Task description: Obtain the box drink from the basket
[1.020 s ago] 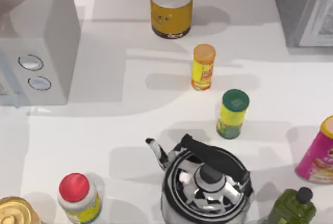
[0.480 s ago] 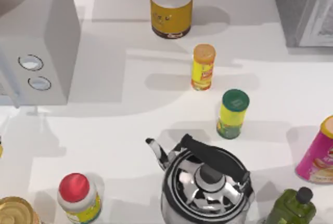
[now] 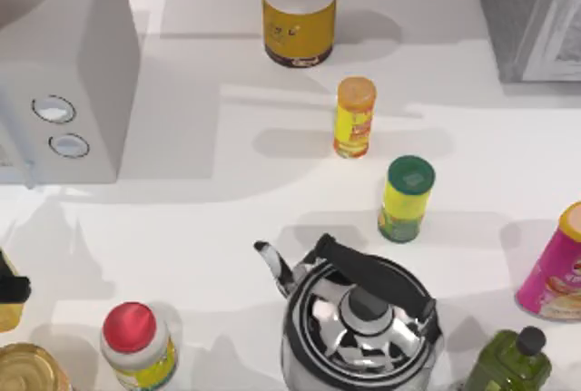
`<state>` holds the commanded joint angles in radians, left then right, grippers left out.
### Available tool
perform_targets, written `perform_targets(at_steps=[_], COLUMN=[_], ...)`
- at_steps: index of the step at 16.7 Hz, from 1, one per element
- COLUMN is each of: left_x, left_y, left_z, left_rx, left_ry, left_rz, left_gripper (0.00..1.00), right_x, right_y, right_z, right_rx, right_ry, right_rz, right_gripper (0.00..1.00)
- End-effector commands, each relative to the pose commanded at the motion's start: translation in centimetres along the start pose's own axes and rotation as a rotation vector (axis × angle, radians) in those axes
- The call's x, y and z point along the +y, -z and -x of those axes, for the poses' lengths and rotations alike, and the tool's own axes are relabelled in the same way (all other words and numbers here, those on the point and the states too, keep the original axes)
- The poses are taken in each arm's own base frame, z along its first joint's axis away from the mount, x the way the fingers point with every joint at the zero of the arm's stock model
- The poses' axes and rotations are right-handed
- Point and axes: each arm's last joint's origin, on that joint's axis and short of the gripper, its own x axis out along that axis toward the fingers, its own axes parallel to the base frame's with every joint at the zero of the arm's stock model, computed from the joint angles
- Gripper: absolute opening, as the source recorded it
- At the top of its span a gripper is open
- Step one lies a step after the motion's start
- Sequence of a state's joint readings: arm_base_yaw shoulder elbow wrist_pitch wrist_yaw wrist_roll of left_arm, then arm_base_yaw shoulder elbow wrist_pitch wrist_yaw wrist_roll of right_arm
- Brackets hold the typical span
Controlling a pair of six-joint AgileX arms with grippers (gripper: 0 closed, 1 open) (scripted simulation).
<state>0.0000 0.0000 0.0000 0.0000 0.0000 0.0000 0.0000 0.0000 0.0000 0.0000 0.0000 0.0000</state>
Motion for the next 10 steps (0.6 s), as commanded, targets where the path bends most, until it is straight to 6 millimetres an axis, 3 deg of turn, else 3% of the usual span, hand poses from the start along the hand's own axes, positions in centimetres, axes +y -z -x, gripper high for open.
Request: perform_targets(at_steps=[10], left_x=[-1.1], left_y=[-1.4], left_z=[-1.5], left_rx=[-0.002], left_ry=[-0.097], left_rz=[-0.004], left_gripper=[0.00], right_x=[0.0], right_y=[0.0], right_z=[0.0], right_rx=[0.000], right_ry=[0.000], right_rz=[0.000], right_gripper=[1.00])
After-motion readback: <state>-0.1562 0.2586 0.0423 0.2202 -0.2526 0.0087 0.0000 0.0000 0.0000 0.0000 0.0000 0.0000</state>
